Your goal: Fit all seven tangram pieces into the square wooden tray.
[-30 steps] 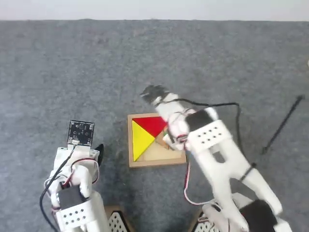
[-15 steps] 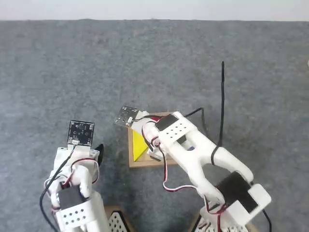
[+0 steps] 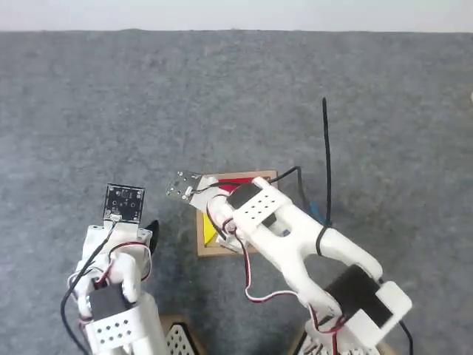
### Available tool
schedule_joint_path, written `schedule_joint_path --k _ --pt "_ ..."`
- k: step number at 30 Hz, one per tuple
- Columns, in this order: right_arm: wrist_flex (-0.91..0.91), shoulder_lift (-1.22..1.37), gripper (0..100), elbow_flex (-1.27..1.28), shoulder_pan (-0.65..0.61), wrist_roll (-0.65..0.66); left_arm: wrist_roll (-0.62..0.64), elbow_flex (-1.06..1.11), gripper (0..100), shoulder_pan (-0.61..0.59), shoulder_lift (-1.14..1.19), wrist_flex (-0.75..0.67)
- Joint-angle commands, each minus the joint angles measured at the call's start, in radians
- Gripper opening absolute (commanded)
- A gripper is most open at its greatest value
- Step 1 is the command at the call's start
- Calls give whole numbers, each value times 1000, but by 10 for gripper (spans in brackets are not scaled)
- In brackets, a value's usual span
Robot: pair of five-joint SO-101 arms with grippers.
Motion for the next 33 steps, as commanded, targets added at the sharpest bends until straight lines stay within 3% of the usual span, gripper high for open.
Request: schedule_joint_path --k 1,8,16,24,33 --pt "12 -2 207 -55 47 -15 -11 -7 281 0 3 -3" --pt "13 -18 82 -55 104 -17 -11 -7 281 0 3 -3" --pt "53 -64 105 -51 -35 -18 -11 -7 281 0 3 -3" --pt "58 -67 105 -52 87 -86 -11 -7 281 0 3 -3" --pt "124 -64 105 -52 38 -89 -11 -7 281 0 3 -3"
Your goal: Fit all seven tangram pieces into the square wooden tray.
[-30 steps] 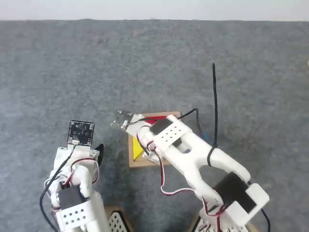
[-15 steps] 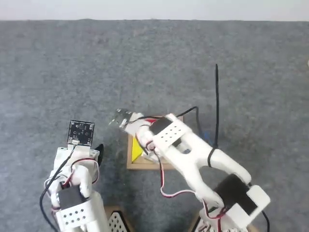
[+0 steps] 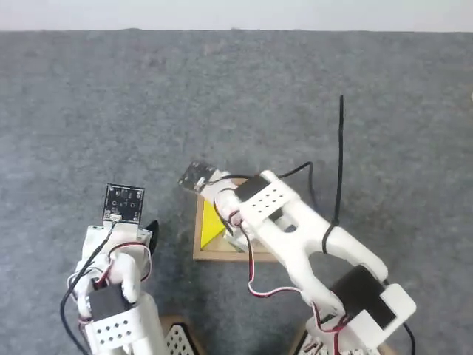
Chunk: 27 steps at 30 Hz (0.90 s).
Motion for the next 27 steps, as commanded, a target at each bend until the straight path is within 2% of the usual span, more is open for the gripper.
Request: schedule_joint_path --k 1,10,16,20,24,27 --pt "7 -47 105 -32 7 -11 -11 -7 281 -2 3 -3" --pt "16 -119 105 -41 61 -40 -11 -7 281 -2 3 -3" --pt "202 -229 106 -144 325 6 -11 -7 281 -2 3 -3" --pt "180 -208 106 -91 430 38 -11 -7 281 -2 3 -3" --pt "102 -185 115 -20 441 -89 -11 -7 281 -2 3 -3" --pt "42 -174 188 20 435 -212 -11 -7 281 -2 3 -3"
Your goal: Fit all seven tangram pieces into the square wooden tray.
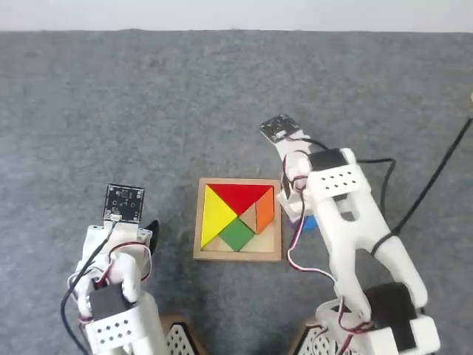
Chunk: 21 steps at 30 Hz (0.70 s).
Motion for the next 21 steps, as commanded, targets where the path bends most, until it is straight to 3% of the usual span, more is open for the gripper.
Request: schedule_joint_path --k 1,4,10,16,21 --pt "-67 2 214 21 15 -109 -11 -7 281 0 3 -3" --pt "-97 4 260 54 15 -103 -11 -7 281 0 3 -3" --pt "-163 4 240 132 25 -132 -11 -7 281 0 3 -3" --pt "-165 22 219 143 160 -127 -11 -7 281 0 3 -3" --pt "-203 165 219 144 170 -126 -11 -7 281 0 3 -3"
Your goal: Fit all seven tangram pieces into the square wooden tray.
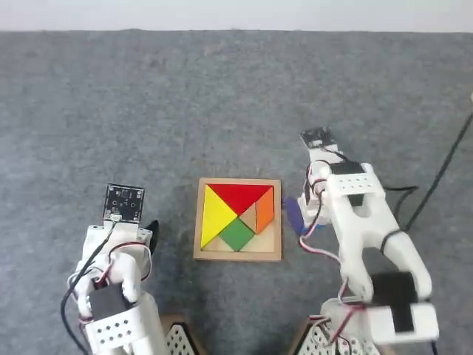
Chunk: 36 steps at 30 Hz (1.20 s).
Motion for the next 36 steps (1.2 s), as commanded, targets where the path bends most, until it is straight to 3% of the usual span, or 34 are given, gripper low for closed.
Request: schedule_joint_path --k 1,8,18,31,36 --pt "-50 68 219 -9 5 -2 -11 -7 281 0 3 -3" --pt "-59 88 219 -44 -30 -12 -11 -7 281 0 3 -3" --pt "-85 84 219 -46 -199 -11 -11 -7 281 0 3 -3" --pt "-147 93 220 -48 -220 -9 -11 -7 281 0 3 -3" --pt "-33 186 220 -132 -200 -25 -11 -7 281 0 3 -3"
